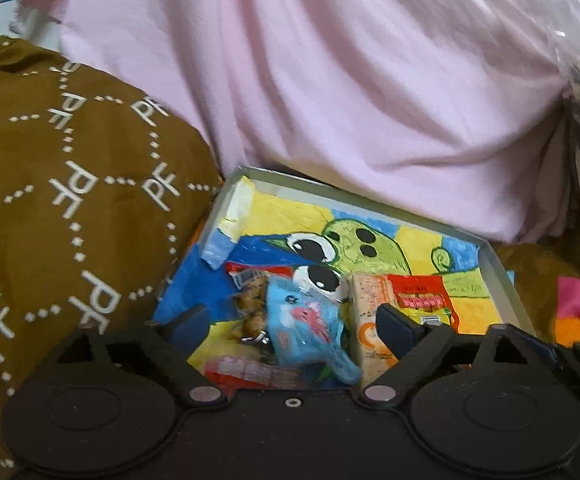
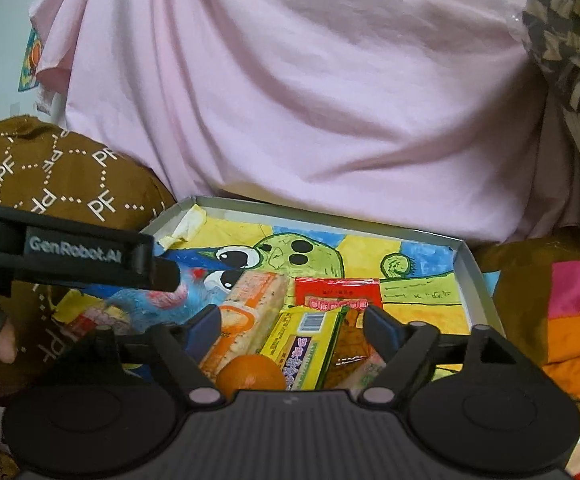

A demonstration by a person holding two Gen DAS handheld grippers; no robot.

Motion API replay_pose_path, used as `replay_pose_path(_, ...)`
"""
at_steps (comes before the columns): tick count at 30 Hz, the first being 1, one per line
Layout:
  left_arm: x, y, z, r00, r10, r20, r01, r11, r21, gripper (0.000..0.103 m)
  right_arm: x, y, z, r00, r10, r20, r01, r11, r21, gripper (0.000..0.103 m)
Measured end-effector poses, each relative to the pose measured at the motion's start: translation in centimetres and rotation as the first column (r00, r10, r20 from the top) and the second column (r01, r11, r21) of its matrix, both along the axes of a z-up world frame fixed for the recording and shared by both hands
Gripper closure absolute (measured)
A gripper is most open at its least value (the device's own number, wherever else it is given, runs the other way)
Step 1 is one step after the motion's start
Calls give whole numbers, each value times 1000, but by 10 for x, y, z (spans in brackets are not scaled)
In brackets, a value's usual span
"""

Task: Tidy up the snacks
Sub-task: 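Lower both snacks into the grey tray and open both tools, then move both tools back over the calcium stick pack and gold pouch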

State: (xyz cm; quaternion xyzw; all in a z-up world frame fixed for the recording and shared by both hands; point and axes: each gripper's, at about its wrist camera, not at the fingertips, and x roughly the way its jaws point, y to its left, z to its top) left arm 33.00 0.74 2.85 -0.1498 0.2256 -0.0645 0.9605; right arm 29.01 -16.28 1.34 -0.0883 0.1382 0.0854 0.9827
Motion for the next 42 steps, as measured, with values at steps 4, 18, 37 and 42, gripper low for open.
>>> replay_pose_path(4, -14, 9, 6, 999, 23, 35, -23, 1000, -6, 4, -13, -1, 2, 1000, 6, 26, -7, 1000, 7, 12)
replay_pose_path(18, -105, 56, 9, 986, 111, 123, -118, 991, 56, 1, -91, -2, 3, 994, 33, 107, -42, 996, 82, 0)
replay_pose_path(37, -209, 111, -20, 999, -37, 2, 36, 982, 184, 1, -182, 37, -6, 985, 158, 66, -161, 986, 50, 0)
replay_pose_path(42, -203, 110, -25, 998, -64, -26, 68, 969, 237, 1, -188, 45, -21, 984, 175, -34, -172, 983, 70, 0)
